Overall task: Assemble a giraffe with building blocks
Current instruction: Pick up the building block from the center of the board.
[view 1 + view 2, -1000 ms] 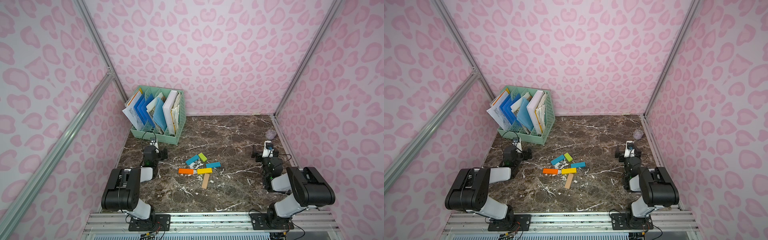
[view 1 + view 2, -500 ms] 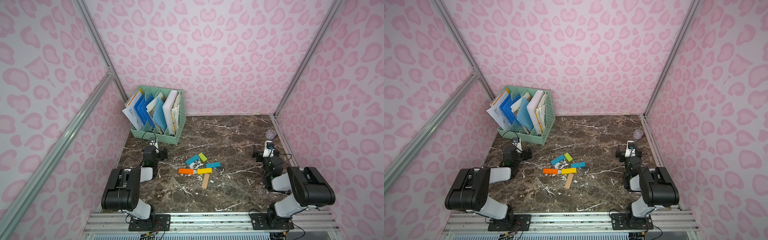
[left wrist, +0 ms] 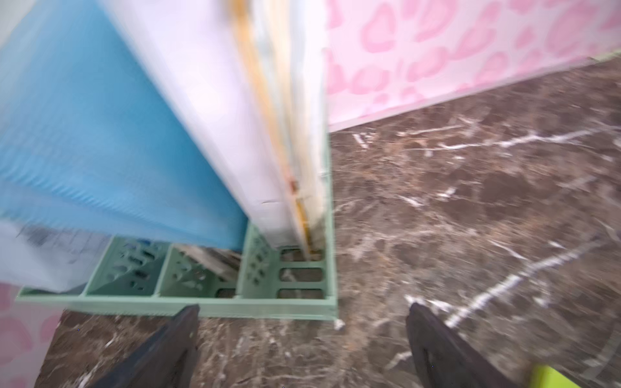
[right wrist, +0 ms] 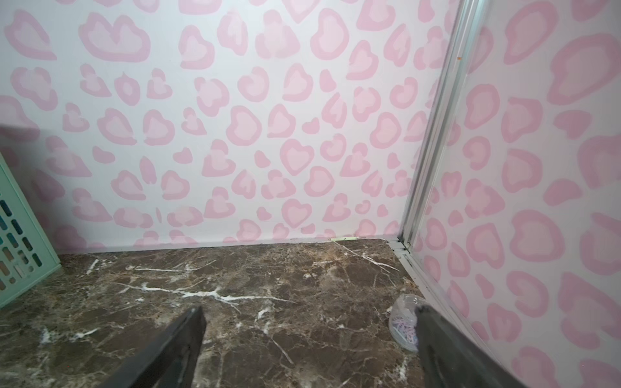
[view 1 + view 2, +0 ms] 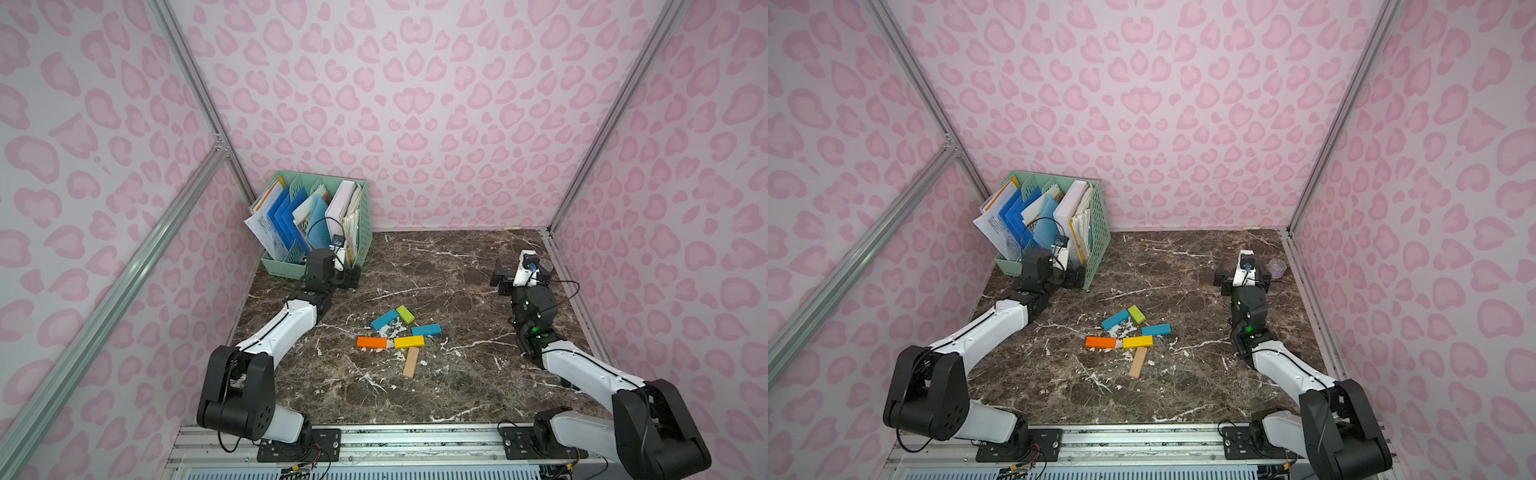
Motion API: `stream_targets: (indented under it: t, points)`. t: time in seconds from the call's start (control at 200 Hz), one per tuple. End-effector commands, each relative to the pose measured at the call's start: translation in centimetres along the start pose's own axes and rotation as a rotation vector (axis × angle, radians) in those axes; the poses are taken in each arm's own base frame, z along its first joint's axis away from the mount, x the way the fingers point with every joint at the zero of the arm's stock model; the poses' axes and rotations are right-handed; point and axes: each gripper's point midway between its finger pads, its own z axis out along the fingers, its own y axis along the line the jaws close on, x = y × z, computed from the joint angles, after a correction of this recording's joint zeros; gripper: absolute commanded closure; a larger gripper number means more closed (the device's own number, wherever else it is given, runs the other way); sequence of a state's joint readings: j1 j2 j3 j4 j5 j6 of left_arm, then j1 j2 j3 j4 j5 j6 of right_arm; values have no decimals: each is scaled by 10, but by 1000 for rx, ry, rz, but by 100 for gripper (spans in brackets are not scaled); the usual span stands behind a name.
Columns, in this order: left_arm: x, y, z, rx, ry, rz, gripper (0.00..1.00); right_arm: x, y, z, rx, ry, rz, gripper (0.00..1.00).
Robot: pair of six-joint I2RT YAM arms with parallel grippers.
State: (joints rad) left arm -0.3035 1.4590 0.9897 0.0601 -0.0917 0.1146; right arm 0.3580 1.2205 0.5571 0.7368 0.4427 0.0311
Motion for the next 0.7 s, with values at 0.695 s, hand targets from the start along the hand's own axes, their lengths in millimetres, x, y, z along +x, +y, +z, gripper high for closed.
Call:
stream_targets:
  t: [0.695]
  points:
    - [118,-176,-3,471,886,420,12,98,30,-57,-110,472,257,21]
